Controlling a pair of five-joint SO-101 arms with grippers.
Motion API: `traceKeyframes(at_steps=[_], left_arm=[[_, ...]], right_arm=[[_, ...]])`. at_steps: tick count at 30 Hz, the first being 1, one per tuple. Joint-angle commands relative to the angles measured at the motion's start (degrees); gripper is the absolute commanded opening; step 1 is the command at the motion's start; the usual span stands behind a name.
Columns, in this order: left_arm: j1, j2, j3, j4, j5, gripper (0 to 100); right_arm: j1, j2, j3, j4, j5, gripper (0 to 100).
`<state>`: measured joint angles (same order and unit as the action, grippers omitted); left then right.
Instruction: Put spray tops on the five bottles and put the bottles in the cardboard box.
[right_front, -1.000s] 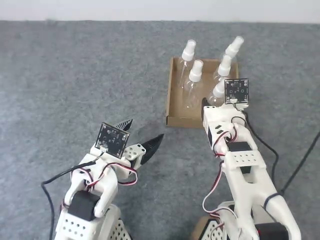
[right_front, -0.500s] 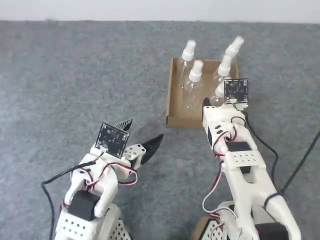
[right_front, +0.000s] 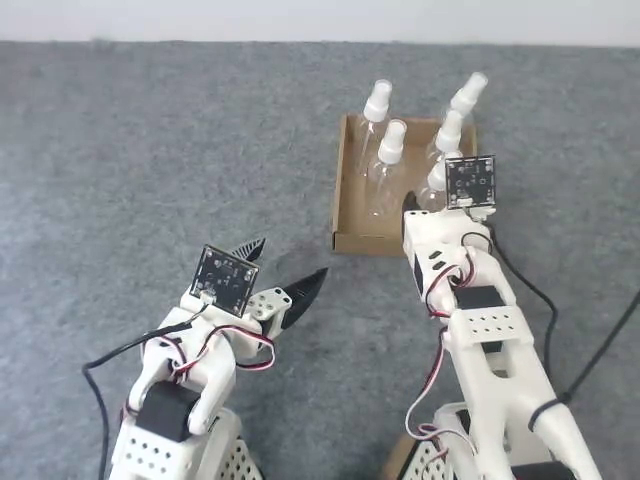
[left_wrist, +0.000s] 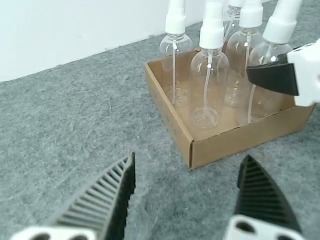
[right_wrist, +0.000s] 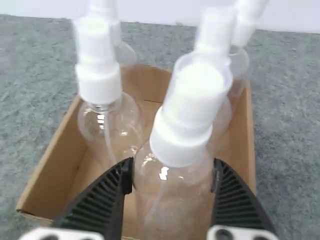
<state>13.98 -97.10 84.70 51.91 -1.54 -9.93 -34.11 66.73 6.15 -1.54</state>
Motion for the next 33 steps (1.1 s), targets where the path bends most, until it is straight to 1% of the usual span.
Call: traceKeyframes(at_steps=[1,14,16,20,22,33], left_arm=[[0.0,-0.62,-0.22,-1.58,-0.62,30],[0.0,-0.62,-0.22,-1.58,-0.62,30],[0.0,-0.62,-0.22,-1.49,-0.62,30],[0.0,-0.62,-0.22,-1.49,-0.62,30],[0.0,-0.62,-0.22,-1.49,-0.62,30],[0.0,-0.62,-0.22,-1.49,-0.62,30]], right_arm=[[-0.57,-2.95,-0.53,0.13,0.97,16.0],[-0.48,-2.86,-0.44,0.31,1.23,16.1],[-0.48,-2.86,-0.44,1.36,1.23,18.0],[-0.57,-2.86,-0.44,2.51,1.23,27.7],[-0.57,-2.86,-0.44,2.51,1.23,30.3],[-0.57,-3.47,-0.53,2.59,1.23,30.3]])
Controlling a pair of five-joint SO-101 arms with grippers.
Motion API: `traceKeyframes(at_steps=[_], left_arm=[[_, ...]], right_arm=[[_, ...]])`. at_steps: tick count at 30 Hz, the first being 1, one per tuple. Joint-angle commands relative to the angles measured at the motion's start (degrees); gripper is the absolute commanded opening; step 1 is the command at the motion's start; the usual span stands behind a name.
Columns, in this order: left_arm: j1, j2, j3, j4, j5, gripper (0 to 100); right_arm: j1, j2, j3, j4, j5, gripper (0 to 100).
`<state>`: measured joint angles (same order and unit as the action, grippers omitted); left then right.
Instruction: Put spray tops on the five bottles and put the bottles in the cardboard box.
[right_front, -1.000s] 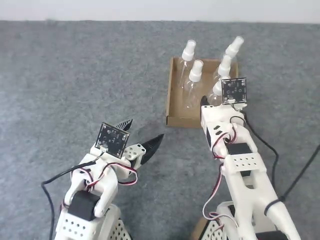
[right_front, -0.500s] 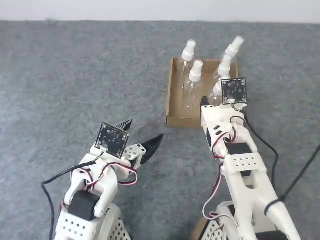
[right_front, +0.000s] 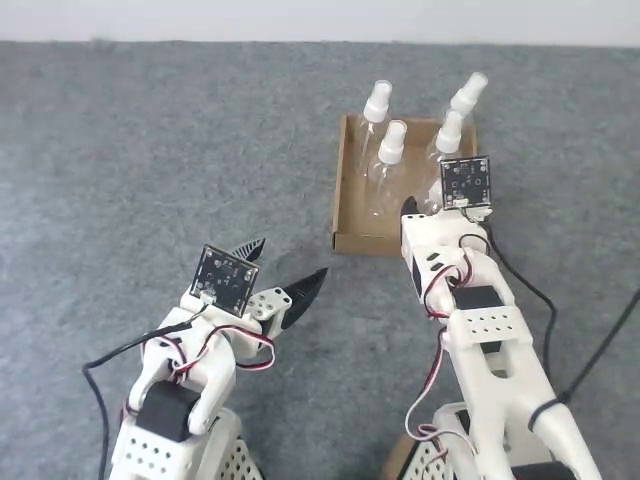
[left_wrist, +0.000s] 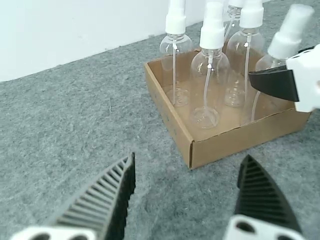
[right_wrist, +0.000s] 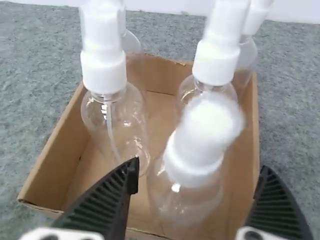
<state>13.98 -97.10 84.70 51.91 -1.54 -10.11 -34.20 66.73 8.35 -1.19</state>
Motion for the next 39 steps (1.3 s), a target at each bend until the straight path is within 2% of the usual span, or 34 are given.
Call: traceKeyframes(at_steps=[1,11,28,39], left_arm=[[0.0,-0.62,-0.22,-1.49,-0.62,30],[0.0,-0.62,-0.22,-1.49,-0.62,30],[0.0,-0.62,-0.22,-1.49,-0.62,30],[-0.44,-0.62,-0.31,-1.49,-0.62,30]], right_arm=[[-0.4,-3.38,-0.62,0.4,0.88,30.3],[-0.04,-7.69,-2.81,0.92,0.88,30.4],[0.04,-19.82,-16.35,20.88,0.88,30.4],[0.13,-32.22,-16.62,35.3,0.88,30.3]])
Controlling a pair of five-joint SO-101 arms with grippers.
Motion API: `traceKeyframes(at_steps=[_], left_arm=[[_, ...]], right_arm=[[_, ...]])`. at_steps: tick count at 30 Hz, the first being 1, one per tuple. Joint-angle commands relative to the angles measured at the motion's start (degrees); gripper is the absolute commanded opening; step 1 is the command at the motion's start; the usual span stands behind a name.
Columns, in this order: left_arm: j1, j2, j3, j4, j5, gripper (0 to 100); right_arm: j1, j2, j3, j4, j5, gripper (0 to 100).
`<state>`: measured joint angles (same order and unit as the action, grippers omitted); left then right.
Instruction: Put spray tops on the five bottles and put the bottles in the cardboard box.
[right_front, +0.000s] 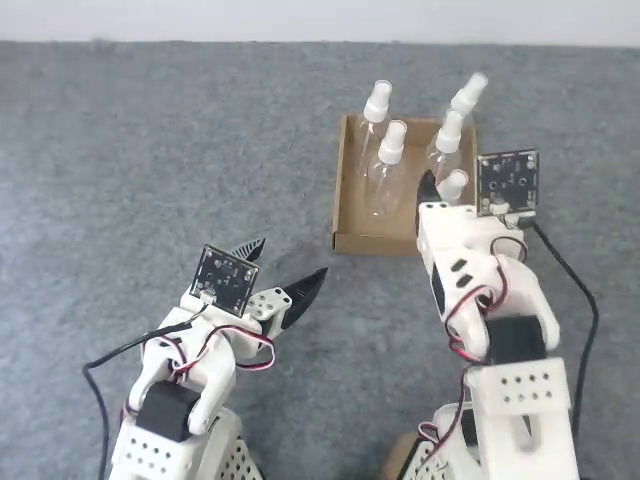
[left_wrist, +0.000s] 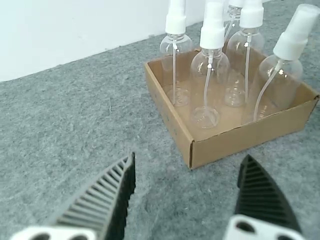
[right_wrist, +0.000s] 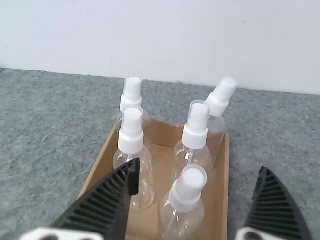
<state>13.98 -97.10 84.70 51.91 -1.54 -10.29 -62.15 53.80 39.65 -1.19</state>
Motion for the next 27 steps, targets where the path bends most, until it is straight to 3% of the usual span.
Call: traceKeyframes(at_steps=[1,7,12,18,27], left_arm=[[-1.32,-0.62,-0.31,-1.49,-0.62,30],[-8.7,-0.62,-2.86,-1.93,-0.88,30],[-22.51,-0.62,-8.75,2.11,-6.59,30],[-37.45,-0.62,-12.88,2.11,-7.12,30],[-47.74,-0.62,-12.44,2.11,-7.12,30]], right_arm=[[0.31,-5.49,-3.6,5.85,0.88,30.3],[0.31,-13.41,-3.43,16.84,3.6,30.3],[1.71,-19.65,3.52,18.15,8.09,30.3],[4.79,-26.42,13.1,18.33,8.26,30.3],[5.32,-36.09,21.36,18.77,8.26,30.3]])
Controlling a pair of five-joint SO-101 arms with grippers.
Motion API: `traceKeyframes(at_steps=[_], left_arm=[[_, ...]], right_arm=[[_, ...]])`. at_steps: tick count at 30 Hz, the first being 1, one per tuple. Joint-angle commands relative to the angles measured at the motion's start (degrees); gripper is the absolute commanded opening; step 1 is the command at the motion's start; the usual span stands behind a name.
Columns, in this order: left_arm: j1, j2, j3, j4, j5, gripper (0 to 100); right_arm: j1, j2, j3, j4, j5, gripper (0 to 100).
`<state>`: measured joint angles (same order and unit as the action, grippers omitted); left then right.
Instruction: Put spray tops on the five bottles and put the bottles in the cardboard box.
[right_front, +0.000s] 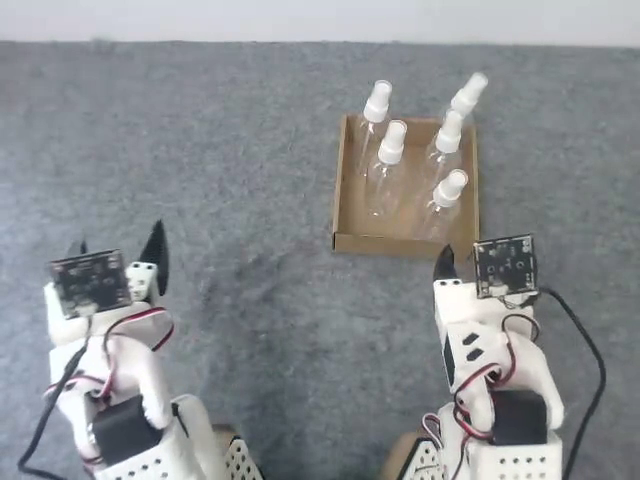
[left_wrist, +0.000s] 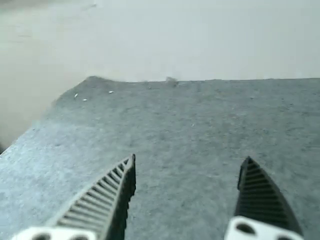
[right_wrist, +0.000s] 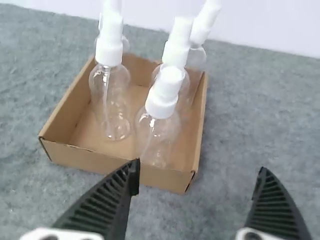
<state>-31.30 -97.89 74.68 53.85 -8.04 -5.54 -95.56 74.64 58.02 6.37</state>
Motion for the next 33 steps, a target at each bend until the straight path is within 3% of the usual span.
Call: traceKeyframes(at_steps=[1,11,15,19,24,33], left_arm=[[-3.34,0.18,-2.42,0.18,-0.62,30],[-5.98,0.09,1.98,0.26,2.46,28],[-3.6,0.09,8.04,-0.09,3.16,15],[0.53,0.09,14.37,-0.26,3.16,1],[4.13,0.09,21.76,-3.87,3.08,3],[4.66,-0.53,22.2,-5.45,3.08,3]], right_arm=[[0.57,-3.47,1.23,0.4,0.7,30.3],[6.99,-8.57,8.88,0.4,0.7,30.3],[7.96,-8.48,12.22,0.4,0.7,29.1],[7.96,-8.48,14.86,-0.04,0.7,17.3],[7.96,-8.48,17.49,-0.22,0.7,0.3],[8.04,-8.4,21.8,0.4,0.62,2.3]])
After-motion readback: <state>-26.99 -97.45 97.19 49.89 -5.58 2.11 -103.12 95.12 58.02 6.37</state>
